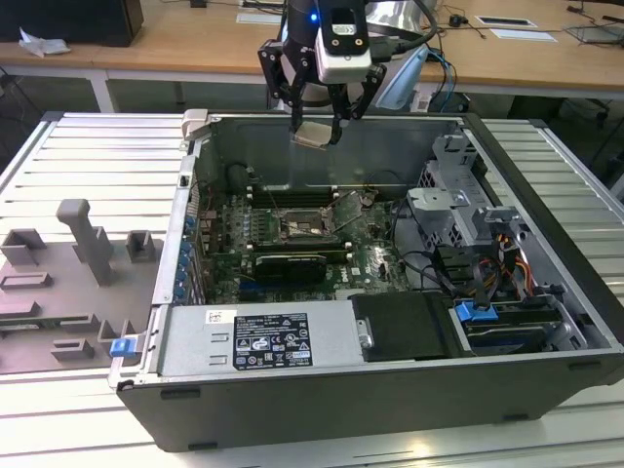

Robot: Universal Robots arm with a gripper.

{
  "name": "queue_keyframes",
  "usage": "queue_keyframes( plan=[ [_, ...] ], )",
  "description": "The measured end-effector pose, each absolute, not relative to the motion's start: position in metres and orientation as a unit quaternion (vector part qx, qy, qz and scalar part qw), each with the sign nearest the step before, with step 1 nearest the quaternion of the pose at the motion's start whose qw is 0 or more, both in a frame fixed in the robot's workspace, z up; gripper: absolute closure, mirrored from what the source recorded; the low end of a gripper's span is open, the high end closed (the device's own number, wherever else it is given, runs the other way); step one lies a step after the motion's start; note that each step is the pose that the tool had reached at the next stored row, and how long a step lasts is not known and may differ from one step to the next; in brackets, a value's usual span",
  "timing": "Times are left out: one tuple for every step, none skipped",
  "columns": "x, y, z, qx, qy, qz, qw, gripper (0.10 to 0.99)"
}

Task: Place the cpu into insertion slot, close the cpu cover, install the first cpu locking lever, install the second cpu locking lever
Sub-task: 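Place the cpu into insertion slot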

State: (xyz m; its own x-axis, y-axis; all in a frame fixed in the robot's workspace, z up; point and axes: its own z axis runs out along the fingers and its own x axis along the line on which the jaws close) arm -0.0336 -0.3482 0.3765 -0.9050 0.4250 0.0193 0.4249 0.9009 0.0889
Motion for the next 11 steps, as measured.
queue_keyframes(
  plan=[
    [-0.0336,-0.3482,0.3765,0.219,0.975,0.046,0.000,0.545],
    [-0.0336,-0.3482,0.3764,0.221,0.974,0.046,0.000,0.545],
    [-0.0336,-0.3482,0.3764,0.223,0.974,0.046,0.001,0.545],
    [-0.0336,-0.3482,0.3764,0.226,0.973,0.046,0.001,0.545],
    [-0.0336,-0.3482,0.3763,0.227,0.973,0.045,0.001,0.545],
    [-0.0337,-0.3482,0.3763,0.228,0.973,0.045,0.001,0.545],
    [-0.0337,-0.3482,0.3763,0.230,0.972,0.045,0.001,0.545],
    [-0.0337,-0.3482,0.3763,0.231,0.972,0.045,0.001,0.545],
    [-0.0338,-0.3482,0.3763,0.233,0.972,0.045,0.001,0.545],
    [-0.0339,-0.3482,0.3763,0.234,0.971,0.045,0.001,0.545],
    [-0.0340,-0.3482,0.3762,0.236,0.971,0.045,0.001,0.545]
  ],
)
